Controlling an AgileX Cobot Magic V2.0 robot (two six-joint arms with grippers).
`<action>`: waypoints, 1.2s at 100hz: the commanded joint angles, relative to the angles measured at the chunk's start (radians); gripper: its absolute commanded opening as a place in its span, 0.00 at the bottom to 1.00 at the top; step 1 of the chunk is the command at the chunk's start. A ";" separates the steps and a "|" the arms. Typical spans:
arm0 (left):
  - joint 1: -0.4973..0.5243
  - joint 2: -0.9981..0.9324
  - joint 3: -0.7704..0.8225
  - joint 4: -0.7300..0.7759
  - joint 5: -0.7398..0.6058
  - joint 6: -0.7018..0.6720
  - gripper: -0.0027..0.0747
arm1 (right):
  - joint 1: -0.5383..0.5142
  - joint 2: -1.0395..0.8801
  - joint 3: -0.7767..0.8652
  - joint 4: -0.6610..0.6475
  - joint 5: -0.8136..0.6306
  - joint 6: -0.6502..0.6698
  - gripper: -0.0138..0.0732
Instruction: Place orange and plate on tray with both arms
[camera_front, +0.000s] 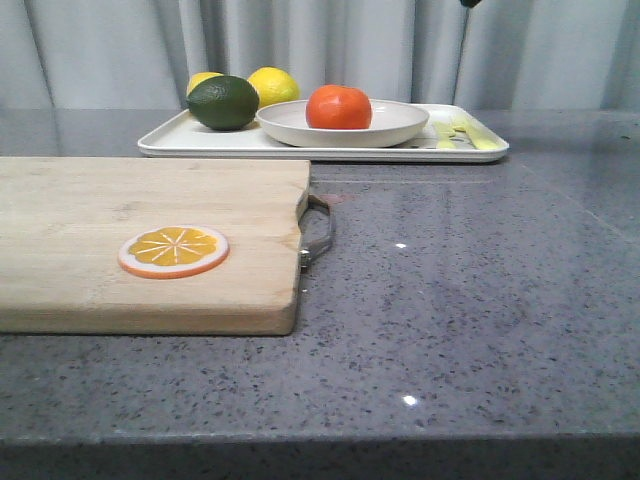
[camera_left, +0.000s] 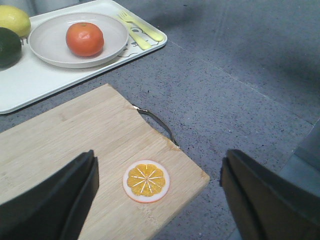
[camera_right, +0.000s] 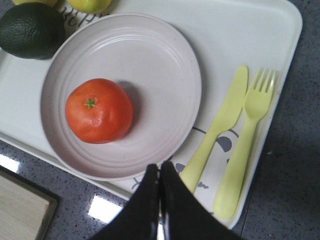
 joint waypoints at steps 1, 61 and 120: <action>0.001 -0.003 -0.026 -0.018 -0.074 -0.009 0.67 | -0.006 -0.110 -0.025 0.016 -0.020 -0.009 0.08; 0.001 -0.003 -0.026 -0.018 -0.074 -0.009 0.67 | 0.001 -0.570 0.442 -0.009 -0.090 -0.046 0.08; 0.001 -0.003 -0.026 -0.026 -0.074 -0.009 0.47 | 0.001 -1.230 1.311 -0.035 -0.503 -0.156 0.08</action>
